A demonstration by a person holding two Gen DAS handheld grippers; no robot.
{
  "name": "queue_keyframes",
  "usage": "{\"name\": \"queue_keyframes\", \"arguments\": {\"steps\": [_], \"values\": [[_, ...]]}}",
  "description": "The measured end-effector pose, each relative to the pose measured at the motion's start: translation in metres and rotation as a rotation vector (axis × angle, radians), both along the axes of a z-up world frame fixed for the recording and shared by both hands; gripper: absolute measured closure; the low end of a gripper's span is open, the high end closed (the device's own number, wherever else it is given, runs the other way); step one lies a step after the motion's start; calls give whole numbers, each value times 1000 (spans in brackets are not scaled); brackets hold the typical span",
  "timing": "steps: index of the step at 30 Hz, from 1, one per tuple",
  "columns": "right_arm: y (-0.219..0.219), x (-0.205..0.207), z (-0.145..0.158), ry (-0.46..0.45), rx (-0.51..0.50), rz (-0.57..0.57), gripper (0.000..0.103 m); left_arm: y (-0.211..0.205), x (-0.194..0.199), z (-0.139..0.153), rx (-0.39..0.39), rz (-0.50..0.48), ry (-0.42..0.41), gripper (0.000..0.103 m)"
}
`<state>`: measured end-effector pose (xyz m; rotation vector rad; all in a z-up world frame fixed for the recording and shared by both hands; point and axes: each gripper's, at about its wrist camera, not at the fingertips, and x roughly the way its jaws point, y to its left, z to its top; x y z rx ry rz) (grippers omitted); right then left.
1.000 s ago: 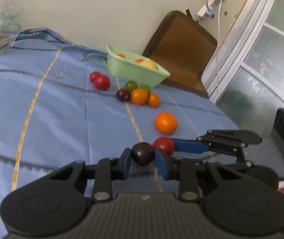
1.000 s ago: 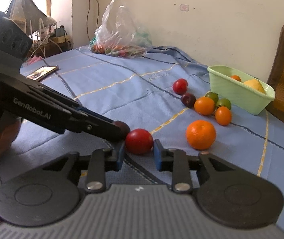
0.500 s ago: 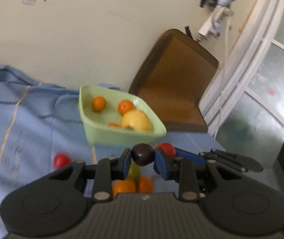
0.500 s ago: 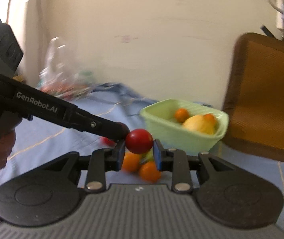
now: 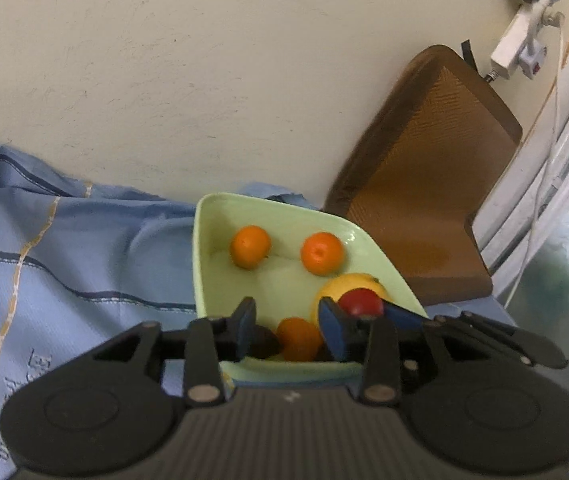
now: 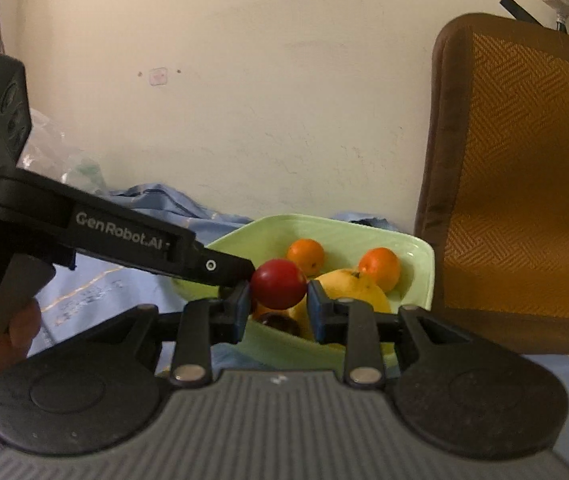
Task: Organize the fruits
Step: 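Carry both tomatoes into the green basket and open both grippers, then grasp a tangerine with the left gripper while the right gripper grasps a green lime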
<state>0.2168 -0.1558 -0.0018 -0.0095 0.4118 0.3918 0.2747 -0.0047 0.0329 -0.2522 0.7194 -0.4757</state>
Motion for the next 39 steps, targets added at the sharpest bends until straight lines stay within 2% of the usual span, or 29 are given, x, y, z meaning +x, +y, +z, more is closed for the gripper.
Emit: {"name": "queue_keyframes", "arguments": {"steps": [2, 7, 14, 20, 26, 29, 30, 33, 36, 39], "values": [[-1, -1, 0, -7, 8, 1, 69, 1, 0, 1, 13, 15, -15, 58], [-7, -8, 6, -28, 28, -23, 61, 15, -13, 9, -13, 46, -38, 58], [-27, -43, 5, 11, 93, -34, 61, 46, -72, 19, -86, 38, -72, 58], [-39, -82, -9, 92, 132, -3, 61, 62, -124, 3, -116, 14, -54, 58], [-37, -106, -15, 115, 116, 12, 61, 57, -157, -14, -132, -54, -16, 58], [-37, -99, -12, 118, 109, 6, 61, 40, -177, -17, -80, -123, -49, 56], [-38, -94, -10, 122, 115, 9, 61, 33, -183, -16, -55, -147, -65, 51], [-39, -74, -4, 154, 147, 26, 61, 15, -198, -16, 0, -204, -102, 43], [-34, -50, -2, 212, 184, 47, 61, -1, -204, -17, 65, -223, -137, 39], [-26, -33, -5, 268, 190, 59, 61, -8, -203, -23, 100, -219, -130, 37]]}}
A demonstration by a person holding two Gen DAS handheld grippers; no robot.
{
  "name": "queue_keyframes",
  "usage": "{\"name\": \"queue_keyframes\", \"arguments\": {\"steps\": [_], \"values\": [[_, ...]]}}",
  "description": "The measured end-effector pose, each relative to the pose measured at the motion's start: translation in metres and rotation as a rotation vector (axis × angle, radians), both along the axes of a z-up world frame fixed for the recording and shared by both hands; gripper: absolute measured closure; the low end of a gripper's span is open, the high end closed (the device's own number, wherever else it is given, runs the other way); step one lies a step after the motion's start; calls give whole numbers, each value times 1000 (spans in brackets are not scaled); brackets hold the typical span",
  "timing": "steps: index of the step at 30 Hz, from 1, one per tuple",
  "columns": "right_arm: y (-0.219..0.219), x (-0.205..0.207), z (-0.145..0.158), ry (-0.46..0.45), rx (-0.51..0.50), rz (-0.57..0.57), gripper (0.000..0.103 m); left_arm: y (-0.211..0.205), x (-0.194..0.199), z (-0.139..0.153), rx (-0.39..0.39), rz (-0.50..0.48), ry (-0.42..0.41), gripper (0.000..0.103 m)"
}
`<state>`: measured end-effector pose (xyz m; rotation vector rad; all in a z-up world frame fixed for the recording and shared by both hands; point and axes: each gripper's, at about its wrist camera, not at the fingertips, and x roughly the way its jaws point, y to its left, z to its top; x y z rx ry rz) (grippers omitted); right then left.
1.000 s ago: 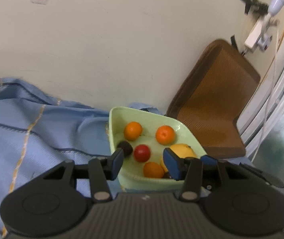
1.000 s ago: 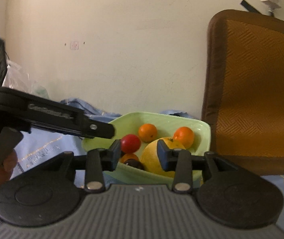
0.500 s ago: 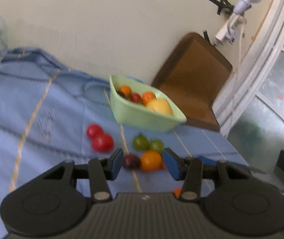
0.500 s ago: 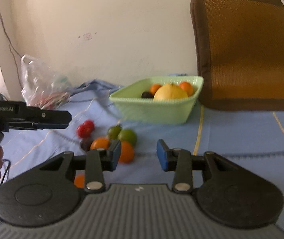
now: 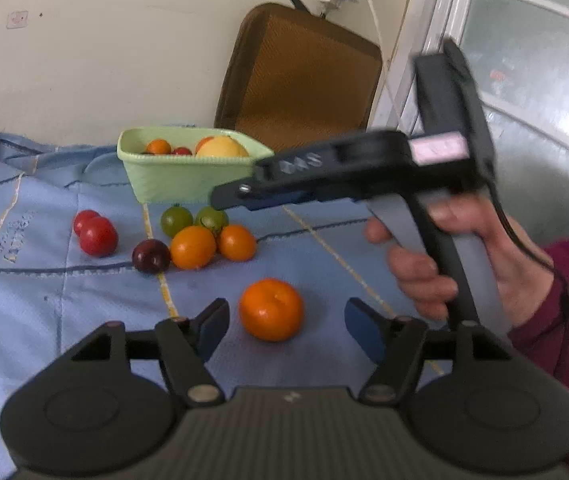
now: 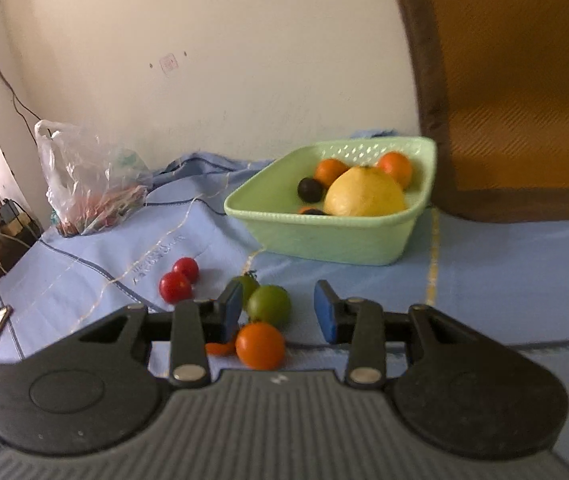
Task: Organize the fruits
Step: 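Grasp a tangerine with the left gripper while the right gripper grasps a green lime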
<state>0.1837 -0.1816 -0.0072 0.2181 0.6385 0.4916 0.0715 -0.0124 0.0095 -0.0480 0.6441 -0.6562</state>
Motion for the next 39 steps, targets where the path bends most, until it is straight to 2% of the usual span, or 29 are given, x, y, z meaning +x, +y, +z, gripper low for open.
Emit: {"name": "queue_keyframes", "arguments": {"steps": [2, 4, 6, 12, 15, 19, 23, 27, 29, 31, 33, 39], "values": [[6, 11, -6, 53, 6, 11, 61, -4, 1, -4, 16, 8, 6, 40], [8, 18, -12, 105, 30, 27, 63, -6, 3, -6, 20, 1, 16, 49], [8, 20, -16, 135, 53, 32, 72, -7, 3, -7, 22, 6, 15, 65], [-11, -8, 4, 14, 101, -49, 72, 2, 6, -6, 4, 18, 28, 66], [-20, -37, 9, -44, 61, -43, 72, 7, 4, -6, 5, 31, 23, 66], [-22, -72, 0, -64, -21, -3, 72, 18, 0, -2, -12, 52, 10, 68], [-6, -100, -13, -68, -75, 61, 72, 31, -7, 5, -27, 68, -4, 69], [21, -122, -14, -153, -159, 115, 72, 34, -4, 0, -26, 84, 21, 69], [26, -121, -18, -154, -183, 109, 71, 34, -6, 0, -33, 85, 28, 68], [28, -120, -22, -159, -199, 101, 71, 33, -10, 2, -41, 74, 12, 62], [27, -120, -24, -155, -201, 95, 71, 31, -12, 6, -45, 60, -5, 51], [29, -127, -24, -165, -216, 89, 70, 16, 0, 4, -39, 35, 20, 50]]}}
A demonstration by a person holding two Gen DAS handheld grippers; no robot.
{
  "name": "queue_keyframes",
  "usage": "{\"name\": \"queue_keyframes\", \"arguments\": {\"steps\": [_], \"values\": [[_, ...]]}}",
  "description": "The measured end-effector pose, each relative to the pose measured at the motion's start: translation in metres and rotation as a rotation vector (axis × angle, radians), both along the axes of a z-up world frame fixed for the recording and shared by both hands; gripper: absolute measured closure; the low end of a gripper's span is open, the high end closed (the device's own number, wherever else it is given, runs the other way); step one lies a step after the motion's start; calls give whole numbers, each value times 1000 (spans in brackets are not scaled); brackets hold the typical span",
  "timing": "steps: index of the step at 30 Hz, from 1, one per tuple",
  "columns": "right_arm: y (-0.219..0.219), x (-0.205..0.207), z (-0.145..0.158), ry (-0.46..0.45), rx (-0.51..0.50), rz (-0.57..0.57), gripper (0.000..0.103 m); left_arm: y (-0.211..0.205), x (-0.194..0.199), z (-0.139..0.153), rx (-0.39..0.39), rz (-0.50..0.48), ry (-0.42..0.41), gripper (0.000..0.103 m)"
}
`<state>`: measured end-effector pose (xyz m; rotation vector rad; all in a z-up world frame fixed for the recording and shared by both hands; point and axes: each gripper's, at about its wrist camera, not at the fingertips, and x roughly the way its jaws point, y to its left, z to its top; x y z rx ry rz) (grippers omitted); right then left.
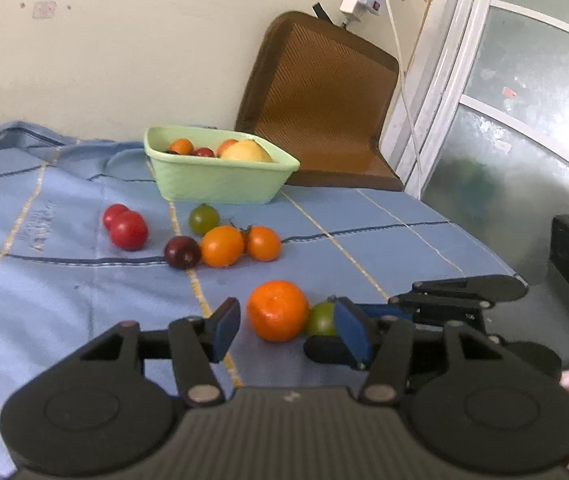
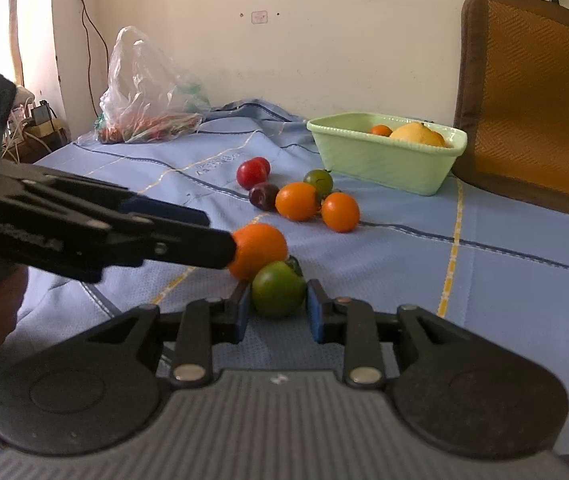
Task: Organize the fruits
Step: 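Grasp a tangerine with the left gripper while the right gripper grasps a green lime, then carry the tangerine and lime over the green basket and open both grippers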
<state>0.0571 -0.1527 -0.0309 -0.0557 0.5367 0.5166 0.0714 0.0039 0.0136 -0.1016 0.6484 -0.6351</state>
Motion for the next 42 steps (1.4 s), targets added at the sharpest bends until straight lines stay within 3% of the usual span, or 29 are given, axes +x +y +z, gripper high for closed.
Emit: {"name": "queue_keyframes", "arguments": {"steps": [3, 7, 10, 13, 22, 28, 34, 38, 42], "values": [[1, -4, 0, -11, -14, -2, 69, -5, 9, -6, -7, -3, 32, 50], [-1, -6, -1, -12, -18, -8, 65, -2, 22, -12, -73, -3, 82, 51], [-2, -3, -1, -4, -5, -9, 65, 3, 22, -14, -90, 15, 84, 65], [-3, -1, -1, -5, -2, -17, 71, 9, 20, -14, -103, 24, 100, 65], [5, 5, 0, -4, -10, 22, 70, 34, -6, -11, -55, 74, 65, 65], [3, 11, 2, -1, 26, 24, 72, 43, 3, -6, -64, 89, 78, 65], [-9, 33, 27, -104, 37, -57, 72, 32, 49, 29, -76, 80, 17, 65], [-26, 70, 45, -185, 45, -138, 72, 18, 106, 46, -77, 108, -11, 65], [-46, 123, 51, -163, 93, -234, 71, 2, 159, 45, -79, 150, 15, 65]]}}
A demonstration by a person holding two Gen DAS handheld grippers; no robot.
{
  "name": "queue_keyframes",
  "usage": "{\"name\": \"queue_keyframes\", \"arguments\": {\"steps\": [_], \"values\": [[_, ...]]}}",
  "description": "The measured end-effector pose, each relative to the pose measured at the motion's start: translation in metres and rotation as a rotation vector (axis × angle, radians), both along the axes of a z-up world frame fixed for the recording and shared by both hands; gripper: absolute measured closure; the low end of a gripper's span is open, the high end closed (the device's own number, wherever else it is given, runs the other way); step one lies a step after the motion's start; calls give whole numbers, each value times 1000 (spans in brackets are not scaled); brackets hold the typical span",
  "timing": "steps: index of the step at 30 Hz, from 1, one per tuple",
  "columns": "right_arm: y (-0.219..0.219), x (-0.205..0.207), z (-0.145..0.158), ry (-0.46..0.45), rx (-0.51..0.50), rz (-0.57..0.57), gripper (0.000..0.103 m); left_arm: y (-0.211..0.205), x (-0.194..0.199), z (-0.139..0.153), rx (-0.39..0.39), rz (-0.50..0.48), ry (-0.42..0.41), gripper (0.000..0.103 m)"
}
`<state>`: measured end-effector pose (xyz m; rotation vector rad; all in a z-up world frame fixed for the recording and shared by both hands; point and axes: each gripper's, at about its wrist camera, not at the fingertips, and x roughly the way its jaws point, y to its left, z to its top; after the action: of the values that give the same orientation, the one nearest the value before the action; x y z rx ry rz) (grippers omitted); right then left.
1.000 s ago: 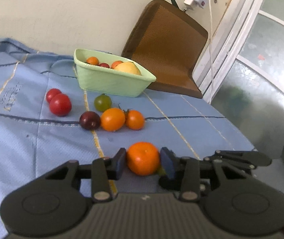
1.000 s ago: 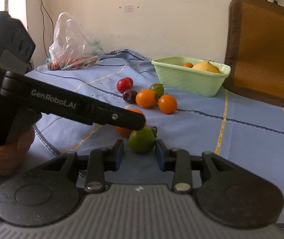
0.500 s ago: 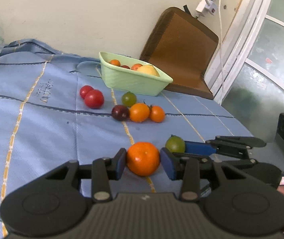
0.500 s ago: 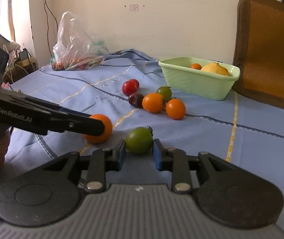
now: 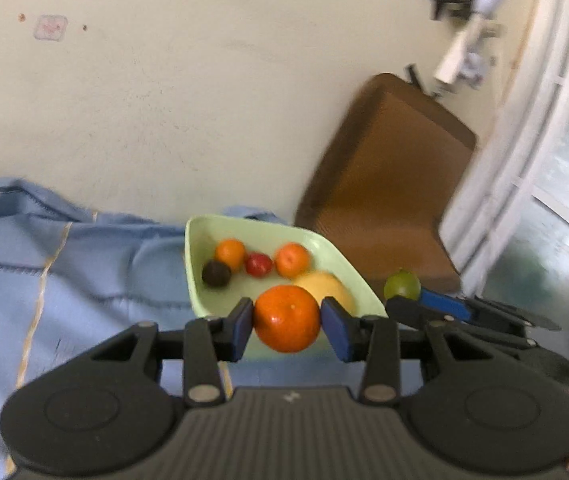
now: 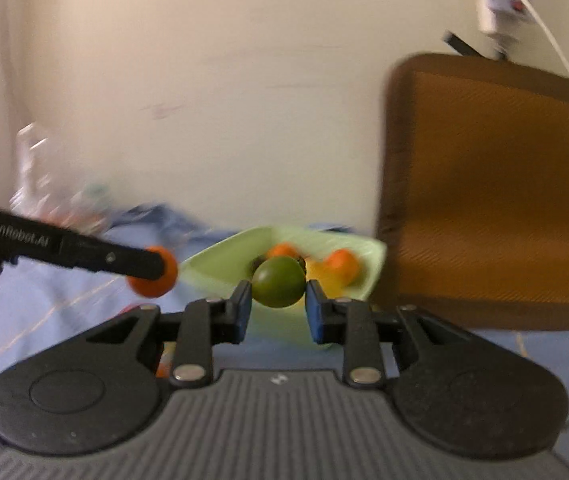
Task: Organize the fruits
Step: 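Carry the tangerine and lime over the green basket and open both grippers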
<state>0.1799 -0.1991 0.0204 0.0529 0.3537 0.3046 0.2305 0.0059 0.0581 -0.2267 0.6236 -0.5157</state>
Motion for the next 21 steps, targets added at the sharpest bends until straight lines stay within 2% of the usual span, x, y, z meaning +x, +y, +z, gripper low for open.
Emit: {"name": "queue_keyframes", "arguments": {"steps": [4, 9, 11, 12, 13, 15, 21], "values": [[-7, 39, -8, 27, -5, -38, 71, -16, 32, -8, 26, 10, 14, 65], [-6, 65, -20, 47, -2, -48, 71, -28, 48, -22, 82, 21, 38, 64], [-9, 68, -21, 48, 21, -51, 70, -29, 51, -28, 90, 25, 44, 62], [-10, 68, -21, 47, 29, -50, 69, -27, 50, -28, 91, 31, 44, 55], [-12, 67, -22, 44, 33, -55, 59, -26, 51, -29, 89, 39, 43, 55], [-14, 65, -24, 28, 36, -68, 49, -25, 49, -29, 80, 43, 39, 53], [-18, 49, -14, -10, 72, -76, 49, -3, 23, -12, 37, 51, 7, 53]]}}
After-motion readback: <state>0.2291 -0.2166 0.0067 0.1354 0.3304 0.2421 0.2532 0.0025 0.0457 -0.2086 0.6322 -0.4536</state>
